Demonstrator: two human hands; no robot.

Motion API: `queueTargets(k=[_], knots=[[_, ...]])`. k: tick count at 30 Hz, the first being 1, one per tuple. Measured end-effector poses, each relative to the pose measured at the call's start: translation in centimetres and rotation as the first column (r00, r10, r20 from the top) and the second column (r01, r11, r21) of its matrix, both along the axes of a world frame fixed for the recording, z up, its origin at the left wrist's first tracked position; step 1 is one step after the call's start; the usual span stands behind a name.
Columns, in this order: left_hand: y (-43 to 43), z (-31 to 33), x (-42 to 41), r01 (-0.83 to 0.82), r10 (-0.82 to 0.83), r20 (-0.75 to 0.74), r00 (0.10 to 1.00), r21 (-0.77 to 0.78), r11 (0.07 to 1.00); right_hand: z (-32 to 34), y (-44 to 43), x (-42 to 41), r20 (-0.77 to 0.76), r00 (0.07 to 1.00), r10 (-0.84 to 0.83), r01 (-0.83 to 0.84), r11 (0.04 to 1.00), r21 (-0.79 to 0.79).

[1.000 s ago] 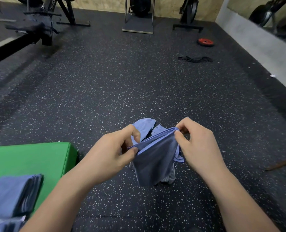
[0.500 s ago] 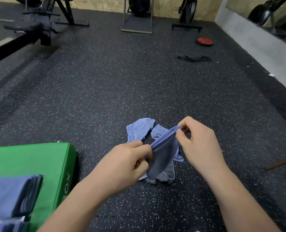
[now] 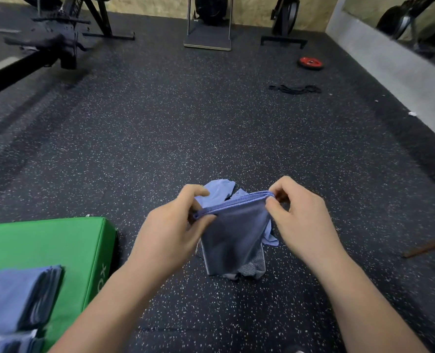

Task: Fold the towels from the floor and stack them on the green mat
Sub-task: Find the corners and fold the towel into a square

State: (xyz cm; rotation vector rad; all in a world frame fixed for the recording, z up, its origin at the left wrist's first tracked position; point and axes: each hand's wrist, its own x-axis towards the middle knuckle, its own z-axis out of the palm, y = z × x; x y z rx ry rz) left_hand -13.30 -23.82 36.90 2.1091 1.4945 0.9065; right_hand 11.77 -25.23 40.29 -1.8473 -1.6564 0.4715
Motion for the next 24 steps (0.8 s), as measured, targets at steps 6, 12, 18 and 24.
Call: queueTargets(k=[6,12,18,24], knots=[[1.2,-0.5,-1.2,-0.076,0.124,0.338,0.933,-0.152,0.985,0.6,-0.1,-0.4,-0.079,0.996,0.034,-0.037,0.998,-0.043],[1.0,-0.1,-1.1,0.04,0.017,0.357,0.934,-0.151,0.988,0.3,-0.3,-1.0,0.007,0.987,0.159,-0.151,0.95,-0.274],[0.6,-0.8,-0.2,0.141,-0.104,0.246,0.964,-0.137,0.981,-1.5,-0.6,-3.6,-0.046,0.932,0.359,-0.358,0.894,-0.271],[0.7,-0.8,-0.3,0.158,-0.047,0.436,0.899,-0.221,0.963,-2.5,-0.3,-4.4,-0.078,0.909,0.409,-0.416,0.9,-0.129]])
